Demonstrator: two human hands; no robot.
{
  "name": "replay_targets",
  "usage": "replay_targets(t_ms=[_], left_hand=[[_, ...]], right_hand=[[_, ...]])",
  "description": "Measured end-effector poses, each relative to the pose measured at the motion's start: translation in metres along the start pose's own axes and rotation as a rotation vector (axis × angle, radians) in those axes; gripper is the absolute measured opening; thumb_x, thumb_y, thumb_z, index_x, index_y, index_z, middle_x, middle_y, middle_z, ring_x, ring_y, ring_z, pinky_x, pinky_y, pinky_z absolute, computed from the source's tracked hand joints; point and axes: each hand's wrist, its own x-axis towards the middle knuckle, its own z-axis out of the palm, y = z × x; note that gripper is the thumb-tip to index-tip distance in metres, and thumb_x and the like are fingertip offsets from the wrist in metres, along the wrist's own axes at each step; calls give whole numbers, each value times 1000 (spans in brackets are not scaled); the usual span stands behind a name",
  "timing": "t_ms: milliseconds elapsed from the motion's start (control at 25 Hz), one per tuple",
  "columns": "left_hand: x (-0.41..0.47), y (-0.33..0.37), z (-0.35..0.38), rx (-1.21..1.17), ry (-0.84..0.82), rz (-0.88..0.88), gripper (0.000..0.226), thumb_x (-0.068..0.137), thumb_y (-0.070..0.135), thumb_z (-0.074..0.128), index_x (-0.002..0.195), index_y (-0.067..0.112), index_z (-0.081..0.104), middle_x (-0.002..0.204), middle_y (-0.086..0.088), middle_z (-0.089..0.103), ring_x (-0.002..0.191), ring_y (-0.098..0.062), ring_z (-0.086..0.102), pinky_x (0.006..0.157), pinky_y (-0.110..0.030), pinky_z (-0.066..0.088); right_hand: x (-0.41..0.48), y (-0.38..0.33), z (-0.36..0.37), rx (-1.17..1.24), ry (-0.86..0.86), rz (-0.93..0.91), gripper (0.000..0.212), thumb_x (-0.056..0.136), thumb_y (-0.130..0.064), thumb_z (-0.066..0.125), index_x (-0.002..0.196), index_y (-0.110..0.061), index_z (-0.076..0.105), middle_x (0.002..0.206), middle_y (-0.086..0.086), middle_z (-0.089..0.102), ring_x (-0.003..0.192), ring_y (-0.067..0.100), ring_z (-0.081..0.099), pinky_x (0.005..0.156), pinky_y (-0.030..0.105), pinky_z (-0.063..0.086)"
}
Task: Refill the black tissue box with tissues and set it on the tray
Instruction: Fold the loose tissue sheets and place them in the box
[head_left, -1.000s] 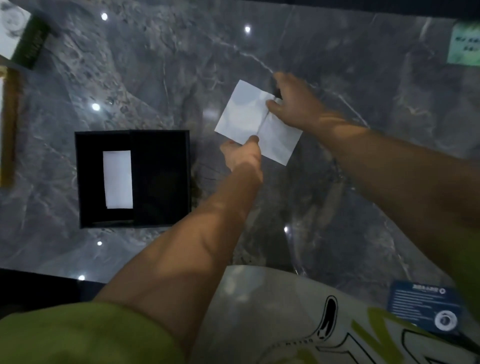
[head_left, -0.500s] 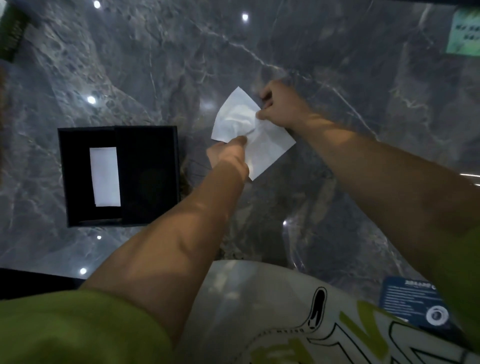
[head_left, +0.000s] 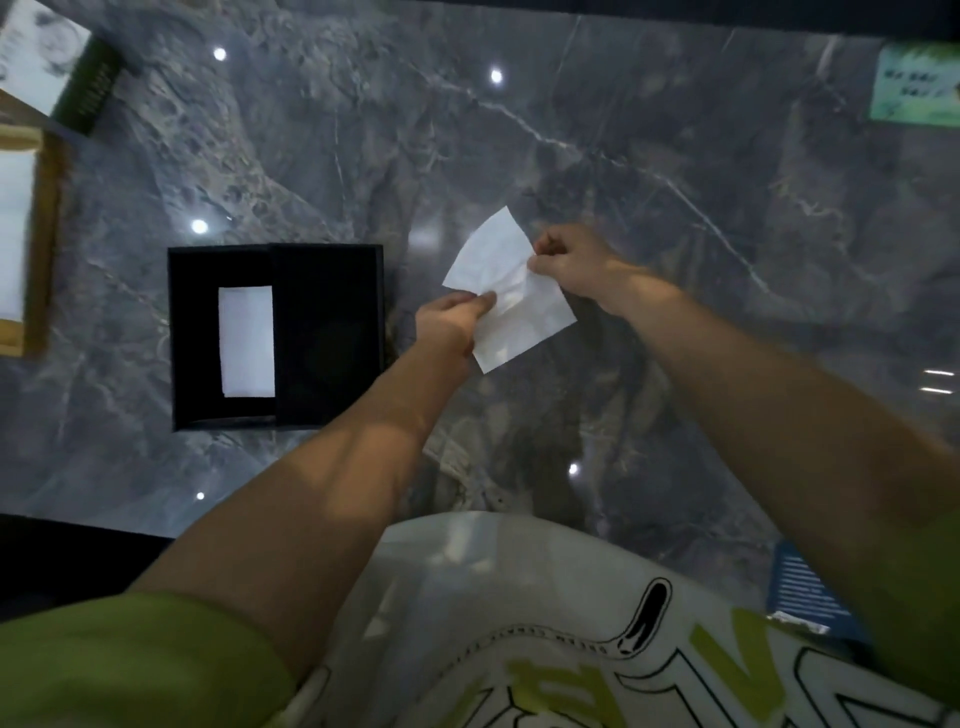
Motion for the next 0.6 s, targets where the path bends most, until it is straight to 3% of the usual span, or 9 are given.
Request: replay_targets(t_ms=[80, 160, 280, 360, 480, 600], left_hand=[[-1, -5, -11, 13, -77, 77, 15, 84, 16, 73, 78, 16, 58, 82, -3, 60, 75, -19, 59, 47, -21, 45], [-6, -6, -23, 43, -136, 138, 15, 85, 22, 71, 92, 17, 59, 91, -4, 62, 79, -19, 60, 56, -25, 48], [-17, -7, -44, 54, -231, 197, 26, 87, 28, 69, 108, 18, 57, 106, -8, 64, 81, -17, 63, 58, -24, 52], [-27, -6, -60, 24, -310, 188, 33, 89, 28, 66, 116, 16, 53, 108, -7, 64, 79, -15, 64, 53, -20, 52], [-33, -6, -86, -10, -356, 144, 45, 90, 31, 64, 127, 9, 49, 124, -10, 63, 103, -23, 66, 71, -31, 59], [-36, -5, -120, -103, -411, 135, 40, 95, 27, 58, 128, 6, 54, 122, -10, 66, 105, -22, 67, 78, -31, 59]], right_hand=[[-16, -3, 1, 5, 16, -12, 10, 92, -22, 61, 84, -19, 55, 86, 0, 58, 76, 10, 52, 66, 25, 41], [-34, -7, 3, 15, 21, -29, 8, 94, -24, 59, 88, -21, 55, 86, -3, 58, 75, 10, 53, 66, 25, 42], [-61, -13, 11, 206, 27, -88, 4, 94, -18, 60, 92, -17, 56, 92, 6, 62, 82, 15, 56, 74, 30, 46], [-77, -16, 21, 287, 72, -130, 8, 93, -15, 61, 89, -18, 55, 92, 9, 63, 82, 16, 57, 73, 31, 45], [-100, -29, 35, 424, 97, -125, 13, 95, -15, 59, 85, -23, 56, 93, 3, 64, 79, 14, 60, 71, 30, 49], [-117, -48, 57, 572, 94, -115, 10, 94, -10, 60, 90, -19, 57, 94, 2, 61, 81, 18, 62, 71, 36, 53]])
